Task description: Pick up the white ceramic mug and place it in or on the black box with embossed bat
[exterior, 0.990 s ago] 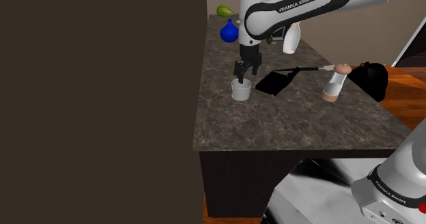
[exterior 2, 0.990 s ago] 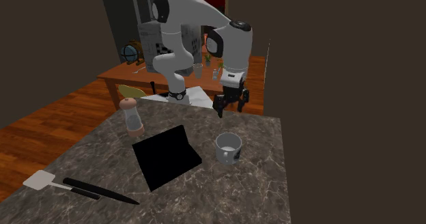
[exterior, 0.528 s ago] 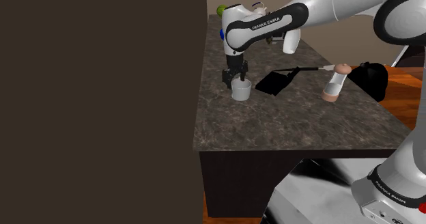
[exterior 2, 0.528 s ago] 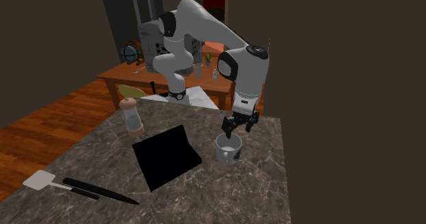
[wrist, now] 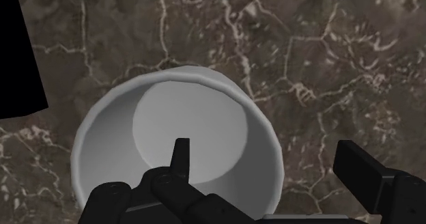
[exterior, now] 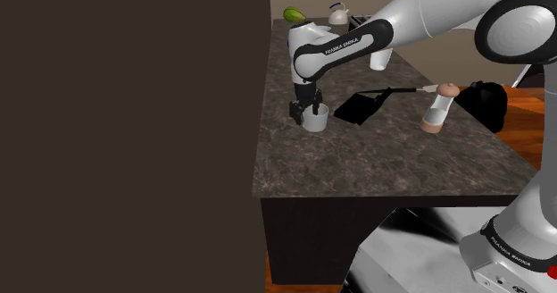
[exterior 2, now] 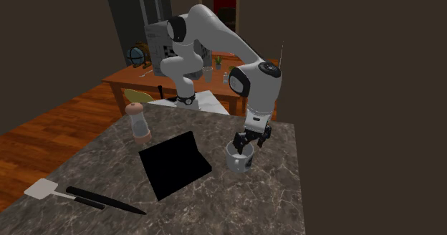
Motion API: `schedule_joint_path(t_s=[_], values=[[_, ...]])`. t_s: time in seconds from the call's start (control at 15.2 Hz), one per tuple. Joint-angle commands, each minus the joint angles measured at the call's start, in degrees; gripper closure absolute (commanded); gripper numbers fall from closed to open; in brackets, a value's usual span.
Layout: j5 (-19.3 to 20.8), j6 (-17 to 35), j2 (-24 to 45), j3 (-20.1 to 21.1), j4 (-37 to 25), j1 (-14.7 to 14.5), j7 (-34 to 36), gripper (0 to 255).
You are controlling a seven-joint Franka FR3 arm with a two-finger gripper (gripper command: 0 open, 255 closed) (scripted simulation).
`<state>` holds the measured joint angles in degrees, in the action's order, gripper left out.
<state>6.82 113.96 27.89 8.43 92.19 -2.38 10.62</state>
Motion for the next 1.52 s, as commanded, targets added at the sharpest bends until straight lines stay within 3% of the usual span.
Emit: schedule_joint_path(t_s=[0.0, 0.4, 0.46, 1.06, 1.45], values=[[0.0, 0.6, 0.2, 0.0, 0.5, 0.0, 0.1, 0], [0.0, 0.6, 0.2, 0.0, 0.4, 0.0, 0.1, 0], [0.0, 0.6, 0.2, 0.0, 0.4, 0.0, 0.1, 255], [0.0, 0.6, 0.2, 0.0, 0.4, 0.0, 0.1, 255], [-0.3, -3.1, -1.6, 0.2, -1.6, 0.0, -0.3, 255]])
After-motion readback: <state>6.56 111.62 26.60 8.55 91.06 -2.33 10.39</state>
